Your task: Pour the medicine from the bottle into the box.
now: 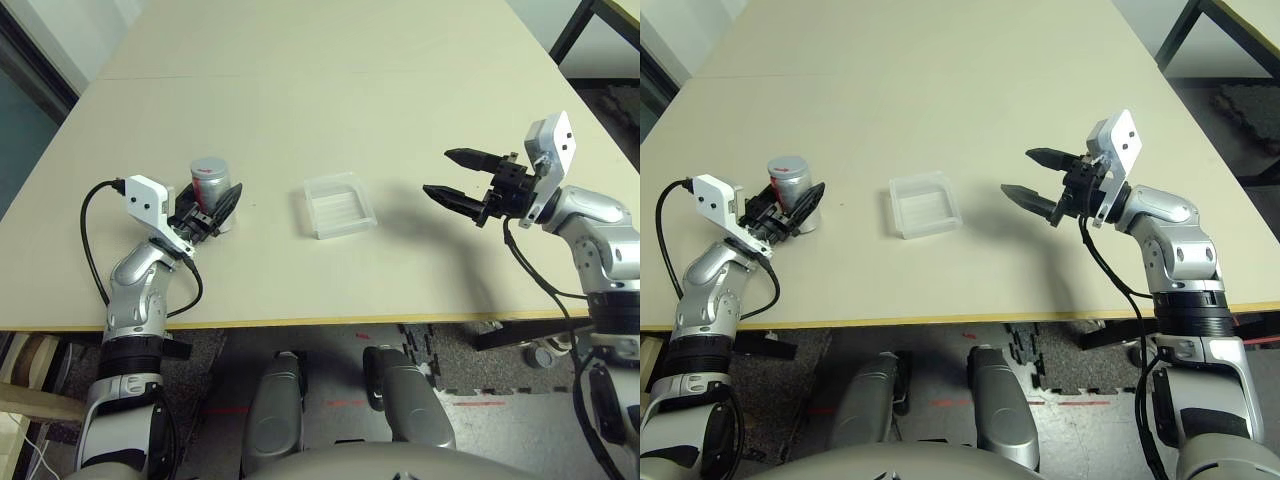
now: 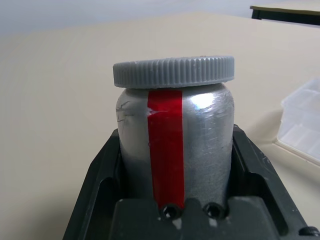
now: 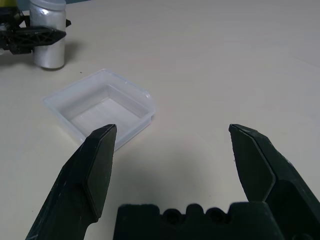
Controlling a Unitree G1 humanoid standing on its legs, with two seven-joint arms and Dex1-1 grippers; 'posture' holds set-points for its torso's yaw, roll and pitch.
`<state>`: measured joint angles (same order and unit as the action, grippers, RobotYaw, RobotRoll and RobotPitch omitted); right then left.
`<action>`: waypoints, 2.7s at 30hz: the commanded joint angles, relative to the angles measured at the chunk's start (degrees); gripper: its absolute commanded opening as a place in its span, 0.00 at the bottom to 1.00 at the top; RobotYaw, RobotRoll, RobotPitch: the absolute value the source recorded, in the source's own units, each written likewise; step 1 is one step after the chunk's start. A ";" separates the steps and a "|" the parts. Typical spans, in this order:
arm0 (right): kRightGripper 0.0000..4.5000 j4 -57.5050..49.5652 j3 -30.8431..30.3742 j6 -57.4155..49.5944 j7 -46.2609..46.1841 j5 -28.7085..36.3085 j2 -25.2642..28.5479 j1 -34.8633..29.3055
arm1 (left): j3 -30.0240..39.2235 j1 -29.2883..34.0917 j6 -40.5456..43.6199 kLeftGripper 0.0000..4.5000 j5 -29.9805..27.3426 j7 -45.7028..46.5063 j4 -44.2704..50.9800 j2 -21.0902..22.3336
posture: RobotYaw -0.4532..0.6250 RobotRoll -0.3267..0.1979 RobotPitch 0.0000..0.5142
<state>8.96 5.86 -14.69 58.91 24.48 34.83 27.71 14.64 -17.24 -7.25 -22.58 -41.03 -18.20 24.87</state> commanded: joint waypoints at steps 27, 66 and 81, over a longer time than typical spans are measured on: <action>1.00 -2.59 -2.59 -8.71 4.87 6.47 -3.52 7.47 | -1.30 1.53 10.01 0.60 -9.67 -3.68 16.43 -1.78 | 0.43 0.62 0.31; 1.00 -0.85 -3.21 -4.08 4.70 3.15 -4.58 8.35 | 1.60 -6.38 -20.29 0.60 8.85 15.76 -17.06 -4.40 | 0.41 0.62 0.32; 1.00 -3.53 -3.02 -4.55 3.03 3.23 -4.17 6.56 | 0.26 -12.87 -22.82 0.60 8.72 12.34 -28.67 -6.45 | 0.38 0.62 0.34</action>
<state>6.72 2.88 -19.18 62.20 27.89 30.47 35.02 14.72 -30.15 -29.56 -13.78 -28.40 -44.59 18.79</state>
